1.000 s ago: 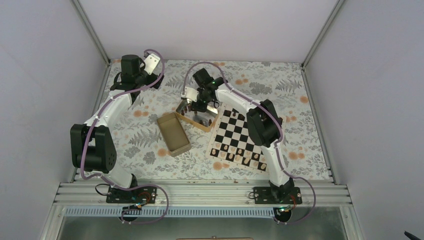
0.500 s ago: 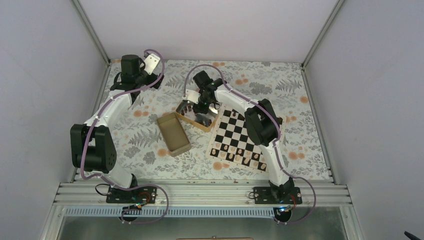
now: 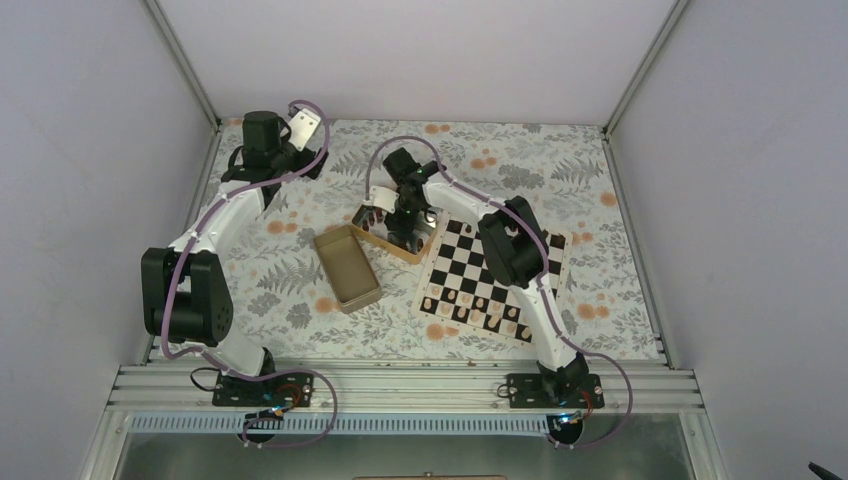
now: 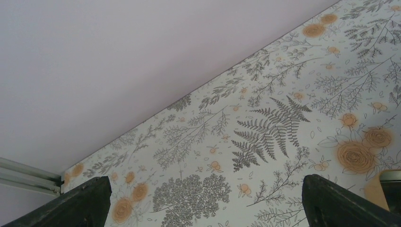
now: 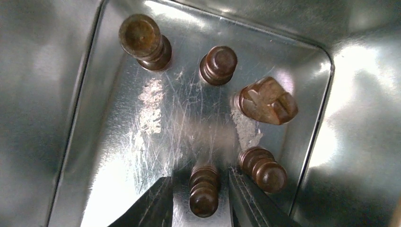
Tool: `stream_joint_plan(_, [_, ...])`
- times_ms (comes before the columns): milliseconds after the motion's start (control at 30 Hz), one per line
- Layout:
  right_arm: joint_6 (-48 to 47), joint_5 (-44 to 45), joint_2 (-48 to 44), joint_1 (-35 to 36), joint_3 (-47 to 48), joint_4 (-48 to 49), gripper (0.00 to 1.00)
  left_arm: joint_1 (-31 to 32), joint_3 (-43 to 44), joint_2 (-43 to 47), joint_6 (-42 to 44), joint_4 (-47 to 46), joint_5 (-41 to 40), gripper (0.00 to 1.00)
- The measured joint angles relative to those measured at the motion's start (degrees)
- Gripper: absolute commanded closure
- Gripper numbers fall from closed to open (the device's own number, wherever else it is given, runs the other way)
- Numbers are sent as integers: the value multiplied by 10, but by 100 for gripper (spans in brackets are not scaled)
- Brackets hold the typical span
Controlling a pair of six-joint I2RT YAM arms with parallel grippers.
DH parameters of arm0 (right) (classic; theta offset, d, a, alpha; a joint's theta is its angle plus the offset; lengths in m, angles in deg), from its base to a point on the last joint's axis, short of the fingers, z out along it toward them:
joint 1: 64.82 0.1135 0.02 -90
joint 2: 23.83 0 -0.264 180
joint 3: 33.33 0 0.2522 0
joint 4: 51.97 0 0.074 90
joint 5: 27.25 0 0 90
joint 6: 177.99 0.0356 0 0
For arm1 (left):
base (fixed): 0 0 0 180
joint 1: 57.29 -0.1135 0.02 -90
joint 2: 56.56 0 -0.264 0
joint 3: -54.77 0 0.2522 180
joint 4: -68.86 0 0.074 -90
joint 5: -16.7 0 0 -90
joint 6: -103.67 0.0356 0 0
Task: Set up the chess pieces on the board
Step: Pick up the chess piece from the storage box.
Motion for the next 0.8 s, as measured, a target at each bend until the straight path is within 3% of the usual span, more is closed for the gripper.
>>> stream_joint_plan(200, [0, 0, 1, 1, 12, -2, 69, 0, -5, 0, 0, -5, 0, 0])
stream_joint_plan(567, [-4, 3, 1, 4, 21, -5, 90, 0, -5, 0, 0, -7, 0, 0])
stream_joint_plan(800, [-6, 7, 1, 4, 21, -9, 95, 0, -5, 0, 0, -7, 0, 0])
